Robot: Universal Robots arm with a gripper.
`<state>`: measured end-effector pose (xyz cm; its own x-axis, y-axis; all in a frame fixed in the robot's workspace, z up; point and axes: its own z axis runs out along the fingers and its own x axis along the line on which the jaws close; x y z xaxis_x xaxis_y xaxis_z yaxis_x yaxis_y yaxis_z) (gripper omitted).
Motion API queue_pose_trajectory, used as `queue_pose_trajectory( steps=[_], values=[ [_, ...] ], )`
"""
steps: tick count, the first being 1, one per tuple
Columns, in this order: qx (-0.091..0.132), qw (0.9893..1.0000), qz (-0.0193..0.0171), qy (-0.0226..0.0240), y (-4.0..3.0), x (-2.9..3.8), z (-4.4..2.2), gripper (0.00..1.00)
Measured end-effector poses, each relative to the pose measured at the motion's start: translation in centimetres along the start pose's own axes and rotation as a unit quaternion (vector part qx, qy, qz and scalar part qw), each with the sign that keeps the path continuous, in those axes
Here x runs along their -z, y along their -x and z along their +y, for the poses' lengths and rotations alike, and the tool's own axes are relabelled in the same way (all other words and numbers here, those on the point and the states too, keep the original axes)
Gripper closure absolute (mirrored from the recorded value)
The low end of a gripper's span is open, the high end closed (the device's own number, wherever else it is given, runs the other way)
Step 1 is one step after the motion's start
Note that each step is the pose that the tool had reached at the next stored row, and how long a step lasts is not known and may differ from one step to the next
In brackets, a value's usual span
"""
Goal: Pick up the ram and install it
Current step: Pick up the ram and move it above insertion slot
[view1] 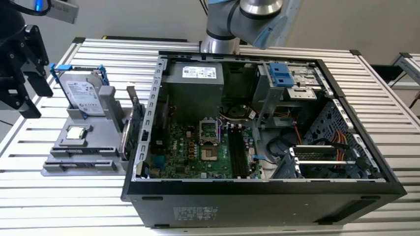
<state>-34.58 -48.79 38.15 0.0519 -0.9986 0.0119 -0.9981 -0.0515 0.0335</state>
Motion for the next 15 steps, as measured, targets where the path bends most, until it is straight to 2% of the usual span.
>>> queue_pose_trajectory(
  steps=[15],
  values=[
    [-0.002,1.0,-0.0001,0.0,0.01,-0.65,0.0,0.0]
  ],
)
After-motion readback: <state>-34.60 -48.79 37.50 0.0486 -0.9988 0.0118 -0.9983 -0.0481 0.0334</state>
